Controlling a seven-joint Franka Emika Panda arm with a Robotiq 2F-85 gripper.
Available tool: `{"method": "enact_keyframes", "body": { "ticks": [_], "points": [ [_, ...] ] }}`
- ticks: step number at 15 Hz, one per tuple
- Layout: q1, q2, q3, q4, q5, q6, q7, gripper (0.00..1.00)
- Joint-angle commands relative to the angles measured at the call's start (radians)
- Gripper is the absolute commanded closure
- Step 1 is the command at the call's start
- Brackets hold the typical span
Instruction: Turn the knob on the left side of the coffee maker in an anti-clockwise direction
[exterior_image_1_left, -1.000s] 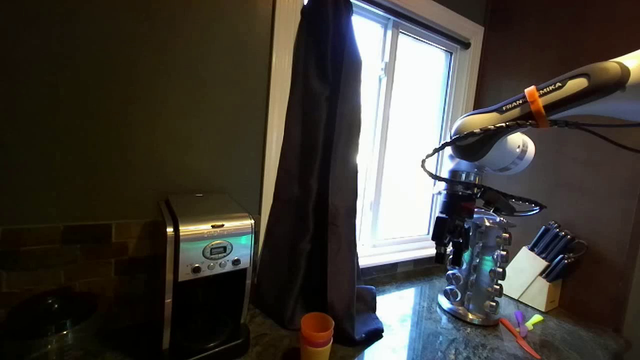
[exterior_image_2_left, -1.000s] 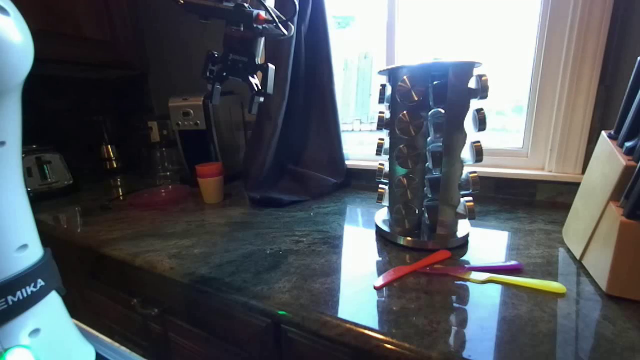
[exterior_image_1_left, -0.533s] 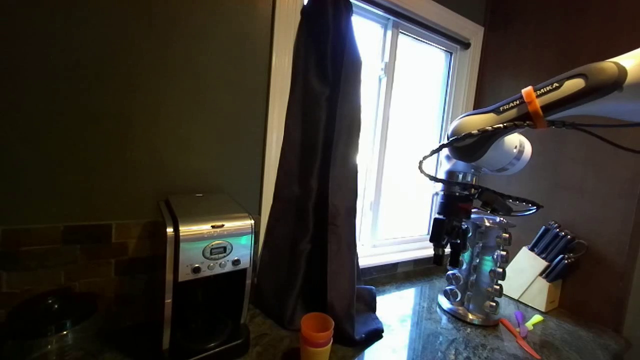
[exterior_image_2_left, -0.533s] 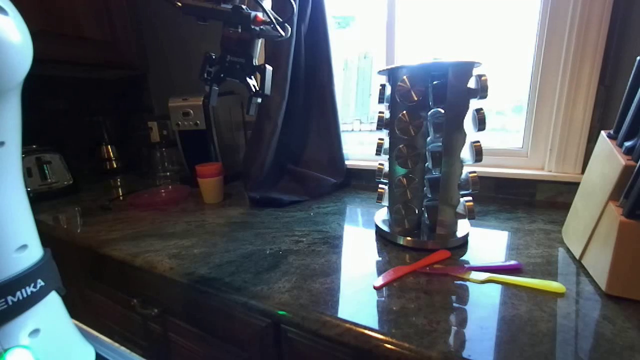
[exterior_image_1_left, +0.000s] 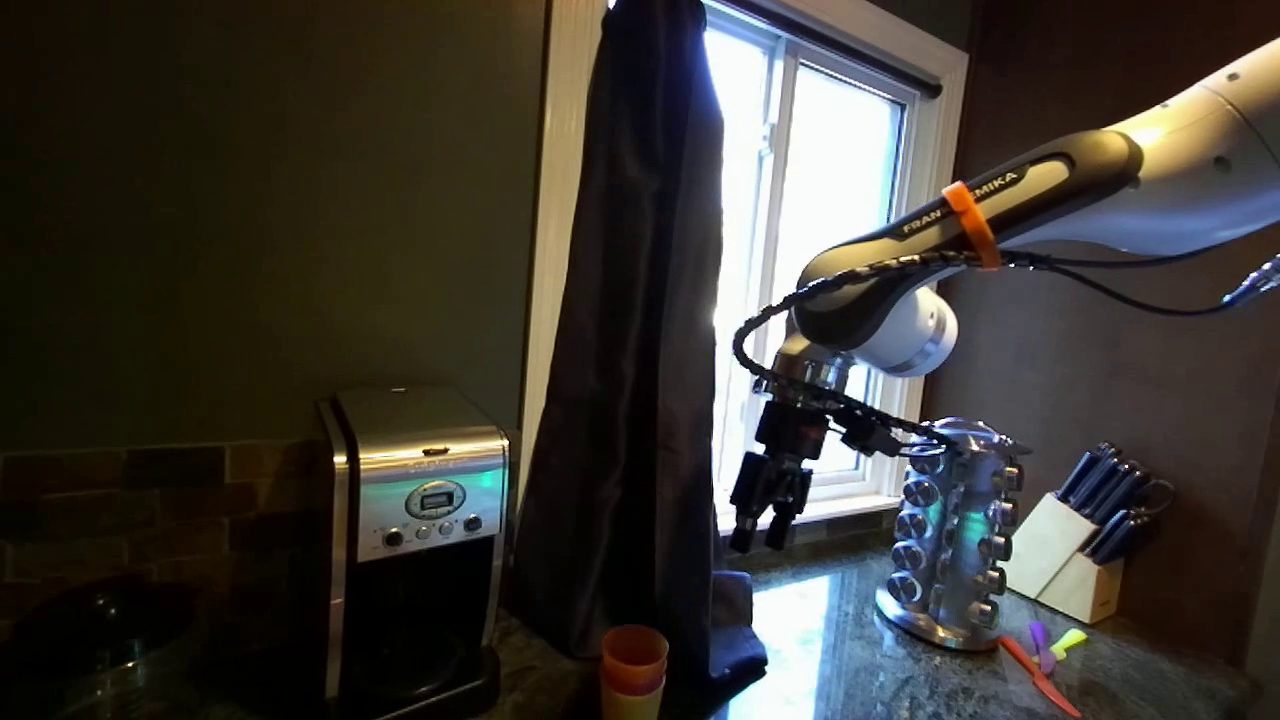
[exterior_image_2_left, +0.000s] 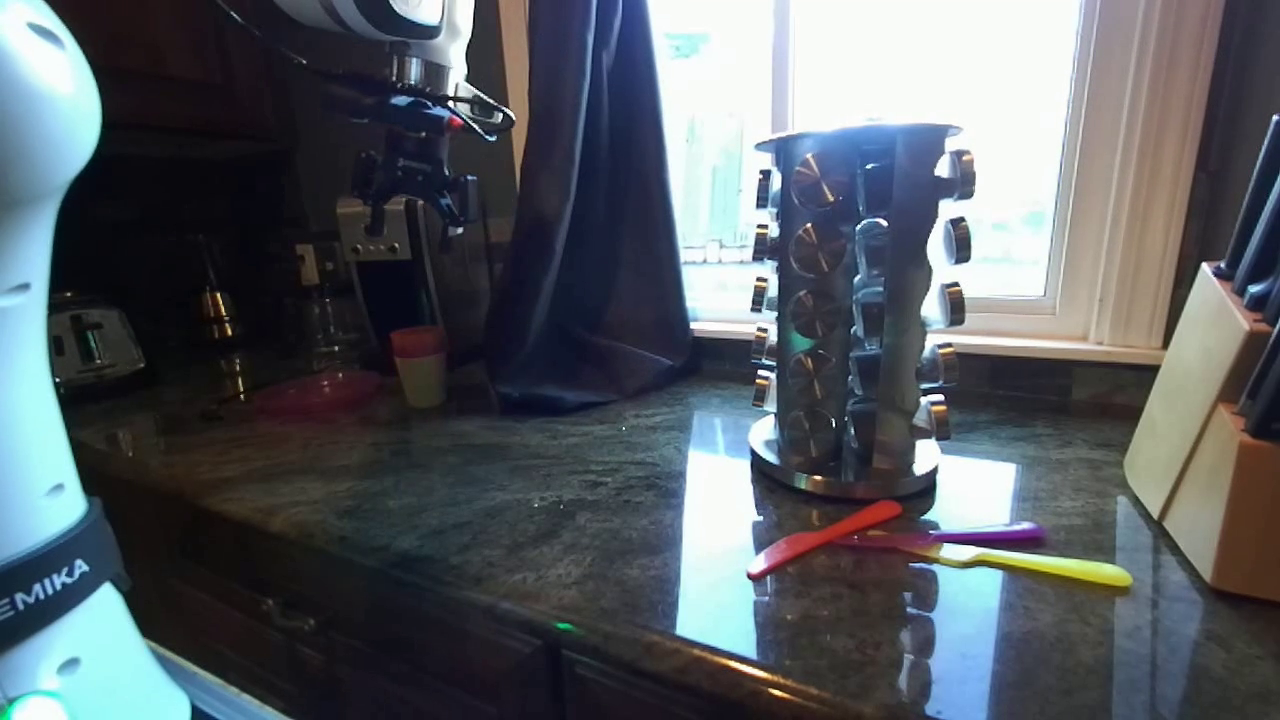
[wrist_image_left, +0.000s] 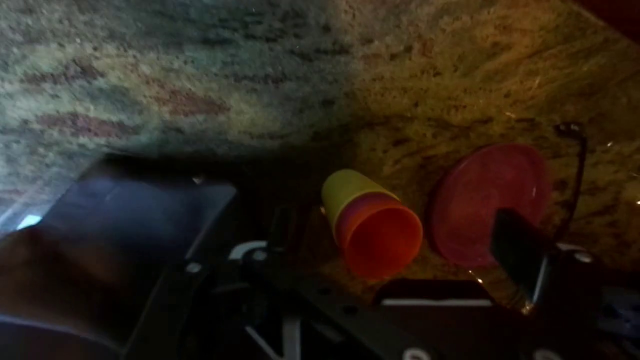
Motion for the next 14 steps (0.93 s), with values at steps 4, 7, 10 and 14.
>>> {"method": "enact_keyframes", "body": {
  "ticks": [4,7,10,14],
  "points": [
    [0.045,0.293,0.130,0.288,-0.060,0.033,0.098,0.00],
    [0.085,0.414,0.179,0.412,-0.276,0.040,0.285,0.00],
    [0.143,0.520,0.206,0.542,-0.402,0.011,0.326,0.00],
    [0.157,0.523,0.211,0.543,-0.403,0.043,0.313,0.00]
  ]
}}
